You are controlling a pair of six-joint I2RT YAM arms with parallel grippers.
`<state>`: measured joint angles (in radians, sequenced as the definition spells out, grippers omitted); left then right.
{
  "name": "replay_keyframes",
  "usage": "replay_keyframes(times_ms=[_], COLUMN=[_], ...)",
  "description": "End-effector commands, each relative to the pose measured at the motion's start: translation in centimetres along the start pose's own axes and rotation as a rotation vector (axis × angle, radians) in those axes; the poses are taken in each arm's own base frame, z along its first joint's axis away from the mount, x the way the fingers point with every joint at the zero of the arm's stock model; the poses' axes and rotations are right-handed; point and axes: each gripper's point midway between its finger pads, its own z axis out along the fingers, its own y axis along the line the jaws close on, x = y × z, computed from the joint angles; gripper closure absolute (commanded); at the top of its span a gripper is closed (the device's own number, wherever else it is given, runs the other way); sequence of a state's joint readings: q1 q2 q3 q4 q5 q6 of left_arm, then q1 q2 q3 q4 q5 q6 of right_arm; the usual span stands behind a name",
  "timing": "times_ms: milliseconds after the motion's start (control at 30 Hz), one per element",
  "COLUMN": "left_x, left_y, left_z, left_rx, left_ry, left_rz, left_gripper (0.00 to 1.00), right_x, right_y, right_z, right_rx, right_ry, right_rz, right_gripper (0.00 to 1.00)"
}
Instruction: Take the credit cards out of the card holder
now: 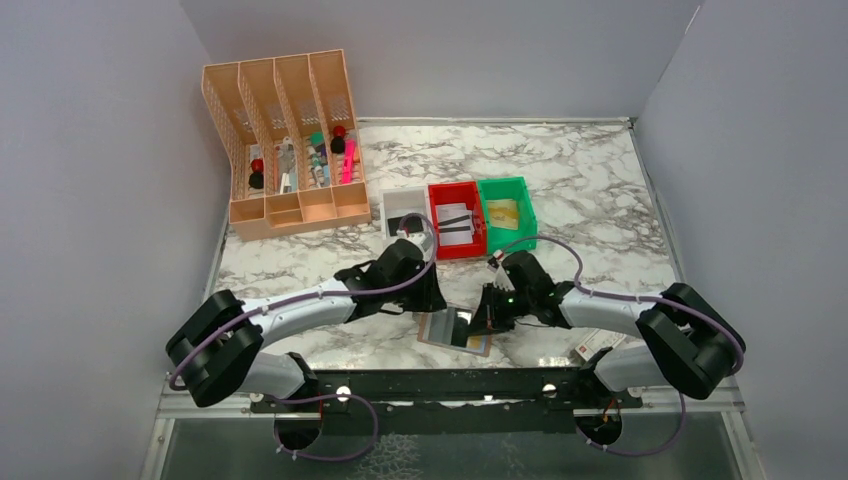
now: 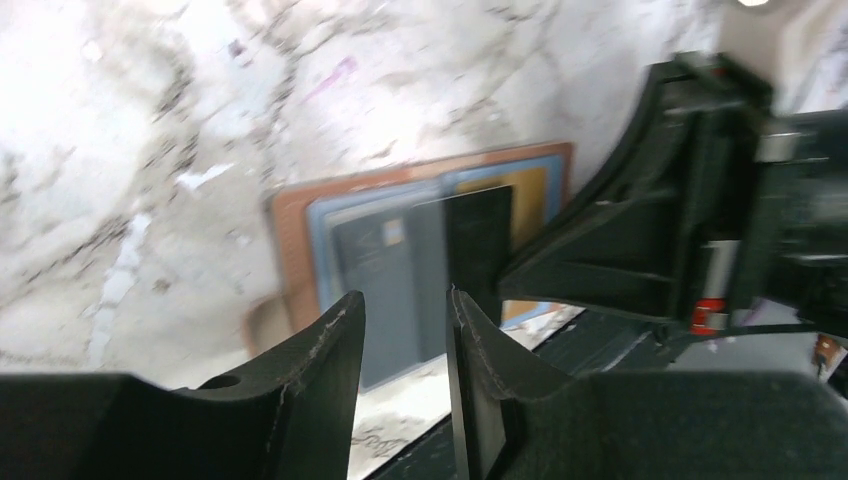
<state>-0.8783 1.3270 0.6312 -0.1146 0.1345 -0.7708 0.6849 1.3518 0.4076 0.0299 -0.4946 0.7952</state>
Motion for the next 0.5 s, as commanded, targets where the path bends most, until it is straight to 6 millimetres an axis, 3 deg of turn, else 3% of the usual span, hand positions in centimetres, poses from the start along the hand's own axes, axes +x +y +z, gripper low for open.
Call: replay_keyframes(times_ms=[0, 133, 267, 467], left_x=[-1.3, 1.2, 3.6, 5.4], left_y=[-3.7, -3.5, -1.4, 0.6], left_z=[-0.2, 1.4, 2.8, 3.2], left_rx=[0.153, 0.161, 0.073, -0.029], left_ry=[-0.02, 0.071, 0.147, 0.194], left_rz=[0.066, 0.057, 0.012, 0.009], left_gripper=[0.61, 0.63, 0.68, 0.74], right_x=[-0.4, -0.6, -0.7, -0.8], right_y=[-1.4, -1.5, -1.5, -0.7], right_z=[0.4, 0.4, 0.5, 1.0], right_rx=[0.062, 0.06, 0.054, -0.004], right_ry=[-0.017, -0.026, -0.043, -0.05], right_rz=[-0.005, -0.002, 0.011, 0.045], right_gripper=[0.99, 0.99, 0.98, 0.92])
